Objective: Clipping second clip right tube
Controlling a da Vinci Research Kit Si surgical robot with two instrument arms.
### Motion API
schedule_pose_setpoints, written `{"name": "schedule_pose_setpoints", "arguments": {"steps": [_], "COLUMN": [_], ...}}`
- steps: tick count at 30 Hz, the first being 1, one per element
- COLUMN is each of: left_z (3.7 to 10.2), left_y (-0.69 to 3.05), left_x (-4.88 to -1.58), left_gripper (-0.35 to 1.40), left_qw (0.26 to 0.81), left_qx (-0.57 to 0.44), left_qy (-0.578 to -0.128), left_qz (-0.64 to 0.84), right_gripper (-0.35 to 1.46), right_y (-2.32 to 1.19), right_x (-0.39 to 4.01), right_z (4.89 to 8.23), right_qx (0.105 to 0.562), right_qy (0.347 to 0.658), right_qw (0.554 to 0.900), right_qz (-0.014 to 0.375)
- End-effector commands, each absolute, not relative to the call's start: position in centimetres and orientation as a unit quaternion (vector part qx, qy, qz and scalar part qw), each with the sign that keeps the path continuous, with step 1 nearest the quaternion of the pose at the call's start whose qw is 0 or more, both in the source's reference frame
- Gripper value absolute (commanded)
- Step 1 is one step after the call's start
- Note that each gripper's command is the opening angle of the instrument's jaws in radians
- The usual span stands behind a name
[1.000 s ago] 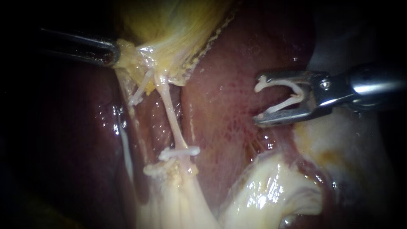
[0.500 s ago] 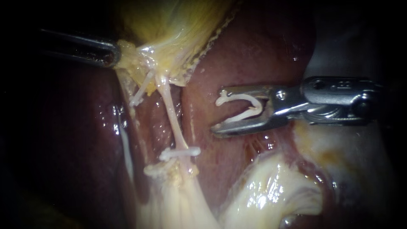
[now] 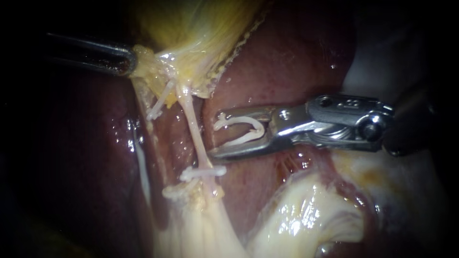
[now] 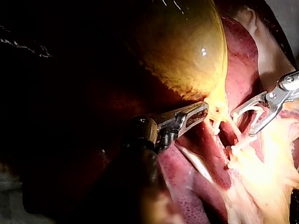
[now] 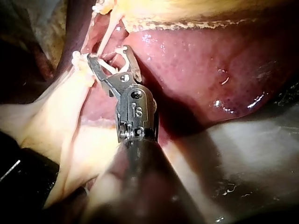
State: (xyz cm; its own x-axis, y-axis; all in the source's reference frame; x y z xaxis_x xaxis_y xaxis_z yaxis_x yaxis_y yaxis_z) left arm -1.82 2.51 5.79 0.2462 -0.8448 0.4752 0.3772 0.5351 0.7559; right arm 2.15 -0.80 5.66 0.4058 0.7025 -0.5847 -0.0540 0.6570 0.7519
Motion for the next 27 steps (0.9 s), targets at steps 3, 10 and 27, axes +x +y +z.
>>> {"name": "schedule_pose_setpoints", "arguments": {"steps": [3, 10, 27], "left_z": [5.8, 5.8, 5.81], "left_y": [2.51, 2.51, 2.5], "left_x": [-1.83, -1.84, -1.86], "left_gripper": [-0.35, -0.35, -0.35], "left_qw": [0.747, 0.747, 0.747], "left_qx": [0.255, 0.256, 0.256], "left_qy": [-0.458, -0.458, -0.458], "left_qz": [-0.409, -0.409, -0.408], "right_gripper": [0.5, 0.5, 0.48], "right_y": [-0.84, -0.9, -1.01], "right_x": [2.23, 2.37, 2.48], "right_z": [5.73, 5.79, 5.53], "right_qx": [0.35, 0.397, 0.49], "right_qy": [0.493, 0.519, 0.549], "right_qw": [0.757, 0.714, 0.632], "right_qz": [0.247, 0.251, 0.241]}}
